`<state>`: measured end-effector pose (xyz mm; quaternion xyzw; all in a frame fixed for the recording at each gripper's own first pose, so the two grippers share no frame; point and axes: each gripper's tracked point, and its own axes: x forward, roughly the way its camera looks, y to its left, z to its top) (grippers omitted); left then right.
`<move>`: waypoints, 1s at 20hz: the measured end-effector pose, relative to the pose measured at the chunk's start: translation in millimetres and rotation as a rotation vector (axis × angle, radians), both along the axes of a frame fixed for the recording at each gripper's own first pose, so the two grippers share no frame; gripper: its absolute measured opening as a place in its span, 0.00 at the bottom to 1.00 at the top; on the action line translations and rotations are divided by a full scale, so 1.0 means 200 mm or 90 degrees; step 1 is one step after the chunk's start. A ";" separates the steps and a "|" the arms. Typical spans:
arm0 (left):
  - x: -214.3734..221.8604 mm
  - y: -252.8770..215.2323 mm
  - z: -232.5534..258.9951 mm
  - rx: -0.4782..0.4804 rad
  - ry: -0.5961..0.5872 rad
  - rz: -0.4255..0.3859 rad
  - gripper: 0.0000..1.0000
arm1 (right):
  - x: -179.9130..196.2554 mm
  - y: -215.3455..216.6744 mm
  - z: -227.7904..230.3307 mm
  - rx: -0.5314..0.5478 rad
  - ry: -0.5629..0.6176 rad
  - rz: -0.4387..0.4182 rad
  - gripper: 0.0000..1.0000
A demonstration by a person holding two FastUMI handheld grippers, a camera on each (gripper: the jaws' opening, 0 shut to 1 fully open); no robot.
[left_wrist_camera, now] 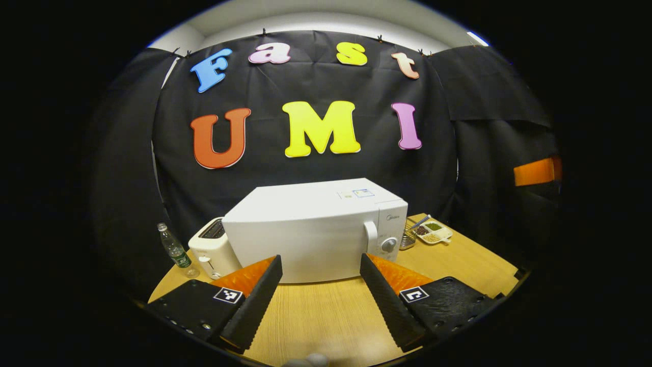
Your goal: Open the microwave oven with the left hand, put the food in, and close the microwave oven.
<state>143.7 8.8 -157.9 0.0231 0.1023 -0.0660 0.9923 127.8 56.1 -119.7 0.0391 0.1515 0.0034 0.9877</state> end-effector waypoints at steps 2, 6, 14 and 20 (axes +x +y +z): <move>-0.12 0.07 0.14 -0.007 -0.006 0.011 0.96 | -0.06 0.04 0.09 -0.014 -0.035 0.010 0.92; -0.26 0.26 0.43 0.001 -0.042 0.062 0.96 | -0.12 0.14 0.28 -0.016 -0.090 0.028 0.92; -0.40 0.35 0.81 -0.019 -0.128 0.093 0.95 | -0.16 0.21 0.47 0.005 -0.127 0.028 0.92; -0.38 0.35 0.86 -0.026 -0.138 0.088 0.96 | -0.20 0.22 0.56 -0.015 -0.141 0.023 0.92</move>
